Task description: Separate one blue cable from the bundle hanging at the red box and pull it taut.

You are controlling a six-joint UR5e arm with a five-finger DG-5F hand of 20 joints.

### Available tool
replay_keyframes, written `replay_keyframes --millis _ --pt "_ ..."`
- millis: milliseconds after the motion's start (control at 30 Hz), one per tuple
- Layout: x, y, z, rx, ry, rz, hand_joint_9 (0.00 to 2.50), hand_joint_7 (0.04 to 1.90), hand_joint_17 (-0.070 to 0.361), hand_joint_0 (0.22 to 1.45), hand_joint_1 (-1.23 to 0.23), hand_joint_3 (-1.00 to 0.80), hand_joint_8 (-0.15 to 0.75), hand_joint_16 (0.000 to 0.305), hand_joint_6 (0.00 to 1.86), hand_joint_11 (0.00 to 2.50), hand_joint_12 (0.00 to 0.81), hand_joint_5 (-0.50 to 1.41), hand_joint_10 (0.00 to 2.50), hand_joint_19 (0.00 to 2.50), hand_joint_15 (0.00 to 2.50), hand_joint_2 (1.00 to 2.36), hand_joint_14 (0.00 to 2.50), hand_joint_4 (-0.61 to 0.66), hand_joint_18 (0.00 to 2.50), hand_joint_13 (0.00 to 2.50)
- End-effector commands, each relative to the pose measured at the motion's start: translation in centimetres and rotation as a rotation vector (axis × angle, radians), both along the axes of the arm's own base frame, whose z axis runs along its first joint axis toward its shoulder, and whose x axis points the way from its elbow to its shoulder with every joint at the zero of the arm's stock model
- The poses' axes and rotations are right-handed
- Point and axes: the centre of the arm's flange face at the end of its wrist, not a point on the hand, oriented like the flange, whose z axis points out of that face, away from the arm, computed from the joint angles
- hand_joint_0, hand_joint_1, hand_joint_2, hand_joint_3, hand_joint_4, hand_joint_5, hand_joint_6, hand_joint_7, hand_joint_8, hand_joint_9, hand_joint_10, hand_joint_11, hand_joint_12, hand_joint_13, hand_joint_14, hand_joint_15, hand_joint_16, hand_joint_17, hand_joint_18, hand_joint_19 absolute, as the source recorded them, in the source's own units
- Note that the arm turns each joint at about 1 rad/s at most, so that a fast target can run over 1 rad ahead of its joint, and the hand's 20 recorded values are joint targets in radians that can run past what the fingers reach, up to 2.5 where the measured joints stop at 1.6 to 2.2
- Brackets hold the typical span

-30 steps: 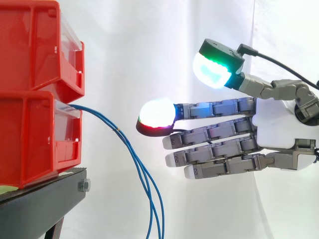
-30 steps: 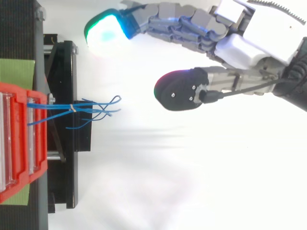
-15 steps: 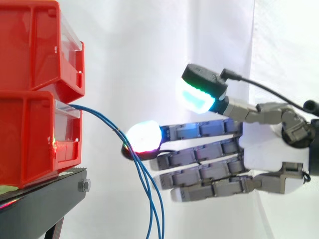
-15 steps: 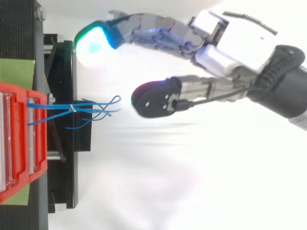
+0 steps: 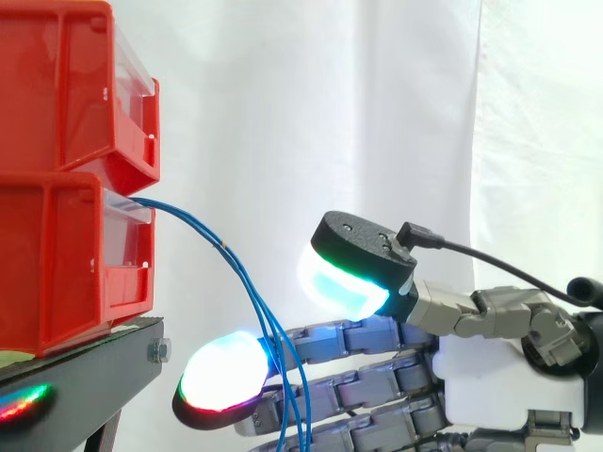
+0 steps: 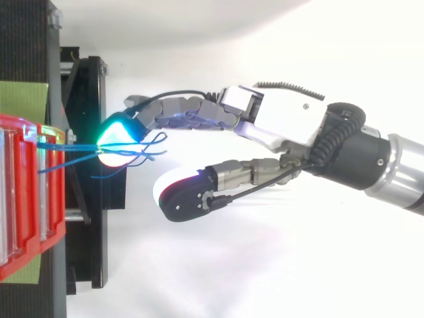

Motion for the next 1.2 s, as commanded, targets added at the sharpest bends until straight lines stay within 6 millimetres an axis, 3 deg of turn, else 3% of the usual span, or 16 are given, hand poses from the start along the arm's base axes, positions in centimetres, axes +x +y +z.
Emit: replay_keyframes --millis 0,200,667,833,1167 --pt "0.2 0.0 -0.3 0.028 0.000 0.008 0.20 0.68 0.104 0.52 -0.56 -0.48 0.198 0.046 0.50 0.00 0.315 -0.20 0.00 0.31 0.00 1.00 0.00 0.23 0.22 0.37" --pt "0.3 -0.2 -0.2 0.028 -0.001 0.015 0.26 0.69 0.099 0.56 -0.51 -0.46 0.211 0.044 0.50 0.00 0.303 -0.19 0.00 0.35 0.03 1.00 0.00 0.23 0.27 0.42" --pt "0.6 -0.3 0.1 0.035 -0.036 0.021 0.32 0.76 0.102 0.53 -0.56 -0.47 0.243 0.046 0.50 0.00 0.313 -0.18 0.00 0.38 0.07 1.00 0.00 0.26 0.31 0.47" --pt "0.9 0.0 0.4 0.034 -0.060 0.036 0.33 0.85 0.099 0.56 -0.52 -0.37 0.238 0.044 0.50 0.00 0.302 -0.17 0.00 0.39 0.08 1.01 0.00 0.26 0.30 0.46" --pt "1.2 0.1 0.8 0.040 -0.091 0.045 0.33 0.94 0.099 0.56 -0.55 -0.35 0.243 0.044 0.50 0.00 0.302 -0.16 0.00 0.40 0.08 1.01 0.00 0.26 0.30 0.46"
